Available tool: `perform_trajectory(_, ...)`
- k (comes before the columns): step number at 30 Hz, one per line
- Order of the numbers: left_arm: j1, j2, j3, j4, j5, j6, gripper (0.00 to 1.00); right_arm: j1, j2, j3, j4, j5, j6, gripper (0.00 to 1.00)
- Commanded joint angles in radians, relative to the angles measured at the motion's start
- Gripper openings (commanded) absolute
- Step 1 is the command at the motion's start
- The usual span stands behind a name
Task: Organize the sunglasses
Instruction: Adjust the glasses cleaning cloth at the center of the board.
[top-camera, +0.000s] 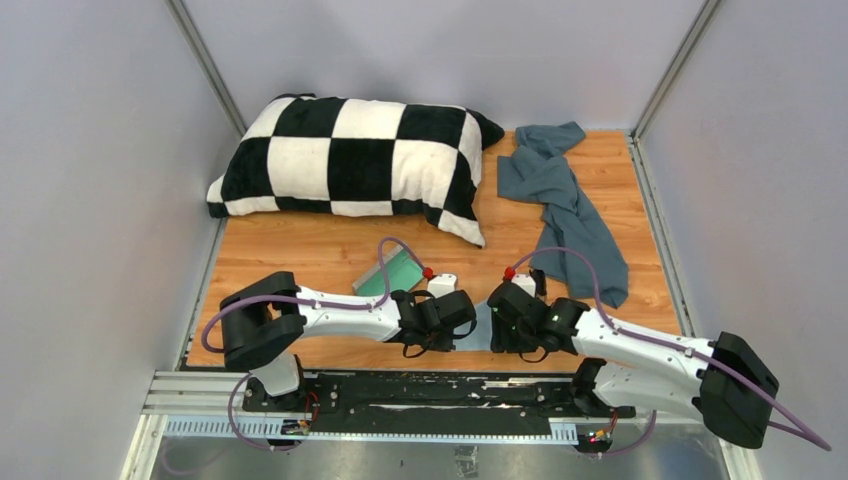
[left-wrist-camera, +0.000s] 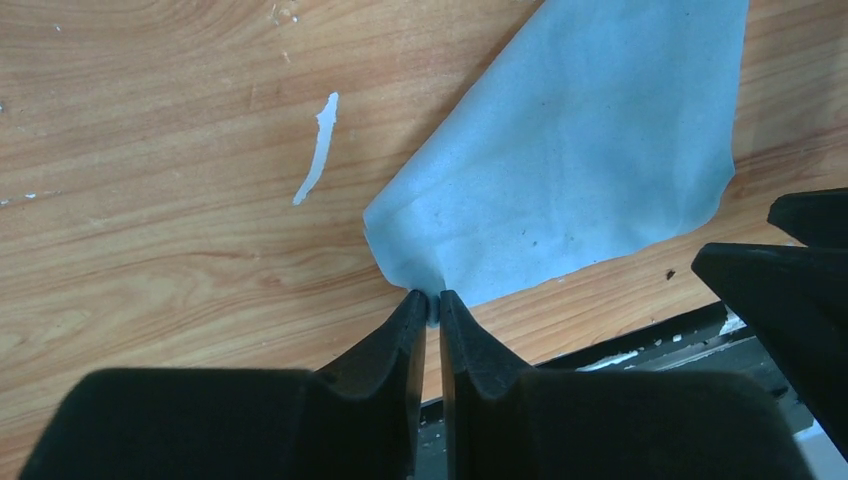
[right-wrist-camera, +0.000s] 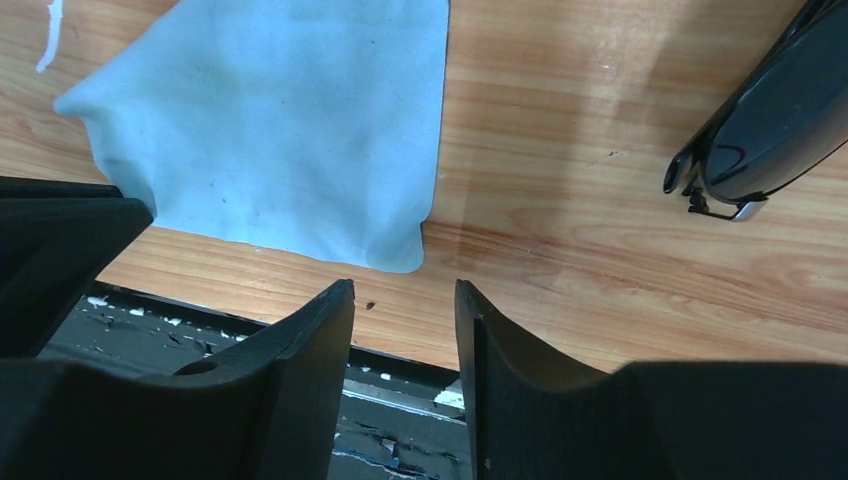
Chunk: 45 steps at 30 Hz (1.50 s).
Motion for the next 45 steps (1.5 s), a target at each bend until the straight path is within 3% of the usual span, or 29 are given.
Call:
perform_trajectory(1, -0.004, 0.005, -0.017, 0.013, -0.041, 0.000, 0.15, 0.019, 0.019, -0.022, 0.001, 0.025, 0.038, 0.46)
perform_trajectory(10, -0.005, 0.008, 0.004, 0.001, -0.042, 0.025, 0.01, 0.018, 0.066, -0.018, 0.041, 0.031, 0.033, 0.36)
perform_trajectory(17, -0.004, 0.015, 0.021, -0.004, -0.041, 0.042, 0.00, 0.018, 0.102, -0.004, 0.063, 0.033, 0.015, 0.26)
perform_trajectory(20, -0.004, 0.014, 0.024, -0.006, -0.043, 0.047, 0.00, 0.019, 0.126, 0.003, 0.074, 0.037, 0.008, 0.18)
perform_trajectory(22, -0.004, 0.012, 0.025, -0.008, -0.049, 0.048, 0.00, 0.019, 0.134, 0.009, 0.077, 0.041, 0.003, 0.02)
perform_trajectory(23, -0.003, 0.008, 0.026, -0.012, -0.053, 0.050, 0.00, 0.018, 0.133, 0.013, 0.076, 0.044, 0.000, 0.00)
perform_trajectory(31, 0.107, -0.062, 0.080, 0.030, -0.033, 0.149, 0.00, -0.064, 0.069, 0.124, 0.074, 0.157, -0.134, 0.00)
perform_trajectory(36, 0.232, -0.048, 0.283, -0.013, -0.021, 0.316, 0.00, -0.254, 0.109, 0.327, 0.089, 0.120, -0.305, 0.00)
perform_trajectory(40, 0.286, -0.020, 0.475, -0.090, -0.023, 0.433, 0.00, -0.311, 0.163, 0.487, 0.081, 0.093, -0.402, 0.00)
perform_trajectory(45, 0.290, -0.043, 0.473, -0.086, -0.001, 0.450, 0.00, -0.312, 0.154, 0.463, 0.076, 0.057, -0.394, 0.00)
